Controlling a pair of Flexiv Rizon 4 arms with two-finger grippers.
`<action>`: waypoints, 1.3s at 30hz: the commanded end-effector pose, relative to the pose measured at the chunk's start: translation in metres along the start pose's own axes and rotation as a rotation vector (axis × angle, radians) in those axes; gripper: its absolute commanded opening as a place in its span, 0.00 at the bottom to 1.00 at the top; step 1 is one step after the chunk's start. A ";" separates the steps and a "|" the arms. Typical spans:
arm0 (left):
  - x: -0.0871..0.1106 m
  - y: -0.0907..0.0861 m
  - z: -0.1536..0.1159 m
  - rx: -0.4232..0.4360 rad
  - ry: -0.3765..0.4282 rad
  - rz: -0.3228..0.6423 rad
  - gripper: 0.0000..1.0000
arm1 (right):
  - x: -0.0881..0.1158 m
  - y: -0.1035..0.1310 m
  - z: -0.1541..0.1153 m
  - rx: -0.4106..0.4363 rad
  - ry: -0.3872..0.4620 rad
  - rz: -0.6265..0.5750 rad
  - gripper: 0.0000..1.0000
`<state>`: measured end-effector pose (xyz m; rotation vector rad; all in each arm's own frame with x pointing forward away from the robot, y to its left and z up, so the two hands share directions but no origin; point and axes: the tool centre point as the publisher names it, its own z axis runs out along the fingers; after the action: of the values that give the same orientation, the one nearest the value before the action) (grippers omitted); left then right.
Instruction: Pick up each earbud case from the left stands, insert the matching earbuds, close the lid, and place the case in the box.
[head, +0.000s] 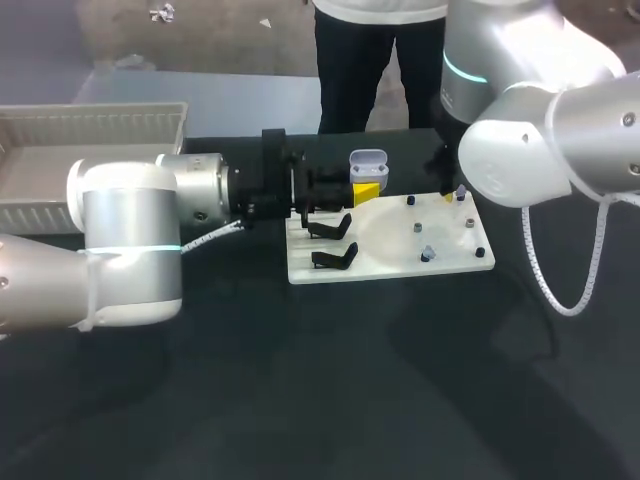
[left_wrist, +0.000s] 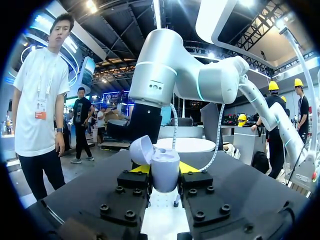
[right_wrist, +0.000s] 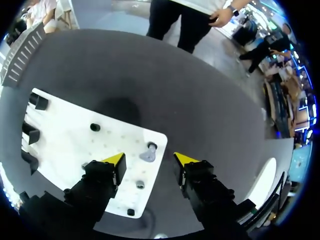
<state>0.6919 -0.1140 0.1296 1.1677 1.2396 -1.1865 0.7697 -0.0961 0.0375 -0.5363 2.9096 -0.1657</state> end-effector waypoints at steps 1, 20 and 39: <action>0.001 -0.001 0.000 -0.006 -0.004 0.004 0.00 | -0.003 0.000 0.002 0.002 0.007 0.002 0.49; 0.001 -0.001 0.000 -0.006 -0.004 0.004 0.00 | -0.004 0.004 0.005 0.002 0.021 0.023 0.38; 0.001 -0.001 0.000 -0.006 -0.004 0.004 0.00 | -0.008 0.002 0.011 0.005 0.037 0.026 0.10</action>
<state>0.6919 -0.1140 0.1296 1.1676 1.2396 -1.1866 0.7738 -0.0939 0.0297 -0.4974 2.9421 -0.1800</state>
